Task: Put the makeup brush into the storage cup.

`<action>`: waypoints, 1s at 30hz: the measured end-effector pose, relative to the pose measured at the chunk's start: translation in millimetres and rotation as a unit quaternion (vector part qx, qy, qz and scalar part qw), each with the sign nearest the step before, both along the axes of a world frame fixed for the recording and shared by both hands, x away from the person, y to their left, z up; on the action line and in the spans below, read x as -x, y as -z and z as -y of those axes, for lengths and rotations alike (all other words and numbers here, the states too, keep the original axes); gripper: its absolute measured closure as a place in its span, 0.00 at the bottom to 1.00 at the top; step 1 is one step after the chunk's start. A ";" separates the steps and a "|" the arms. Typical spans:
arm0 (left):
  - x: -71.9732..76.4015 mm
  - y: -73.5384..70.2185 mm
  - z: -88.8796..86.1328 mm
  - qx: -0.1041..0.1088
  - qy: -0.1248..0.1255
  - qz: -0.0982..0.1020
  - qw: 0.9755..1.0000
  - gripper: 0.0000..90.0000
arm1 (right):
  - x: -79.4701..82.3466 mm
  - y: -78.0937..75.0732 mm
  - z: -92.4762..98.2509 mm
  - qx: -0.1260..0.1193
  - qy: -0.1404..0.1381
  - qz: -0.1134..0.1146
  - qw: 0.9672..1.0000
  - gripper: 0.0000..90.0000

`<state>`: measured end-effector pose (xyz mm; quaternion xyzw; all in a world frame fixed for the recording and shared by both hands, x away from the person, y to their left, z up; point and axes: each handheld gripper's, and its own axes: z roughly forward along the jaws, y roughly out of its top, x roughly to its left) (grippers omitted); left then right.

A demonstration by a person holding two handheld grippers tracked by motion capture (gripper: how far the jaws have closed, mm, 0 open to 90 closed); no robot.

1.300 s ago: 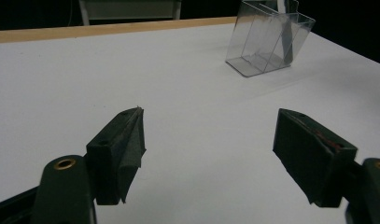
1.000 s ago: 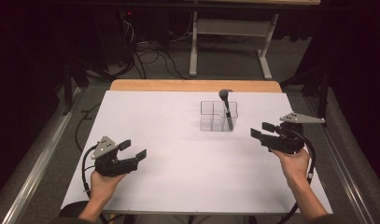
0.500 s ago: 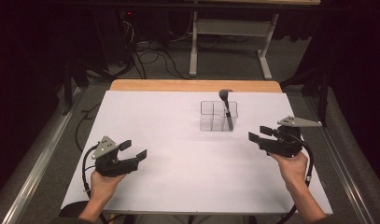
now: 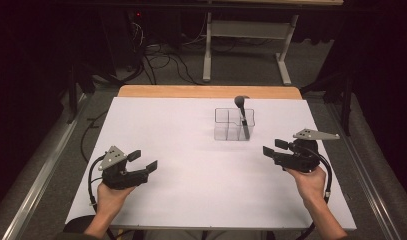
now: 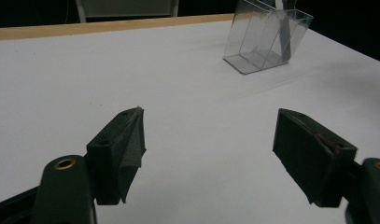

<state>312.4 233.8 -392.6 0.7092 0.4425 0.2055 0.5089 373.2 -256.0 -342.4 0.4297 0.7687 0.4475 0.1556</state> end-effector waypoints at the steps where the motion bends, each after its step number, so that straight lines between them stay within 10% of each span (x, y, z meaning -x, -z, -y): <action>1: 0.0 0.0 0.0 0.000 0.000 0.000 1.000 0.28 | 0.6 1.3 -0.3 0.001 0.000 -0.002 1.000 0.48; 30: 0.1 0.0 0.2 -0.001 0.002 0.000 1.000 0.28 | 7.4 23.6 -1.1 0.004 -0.002 -0.020 1.000 0.47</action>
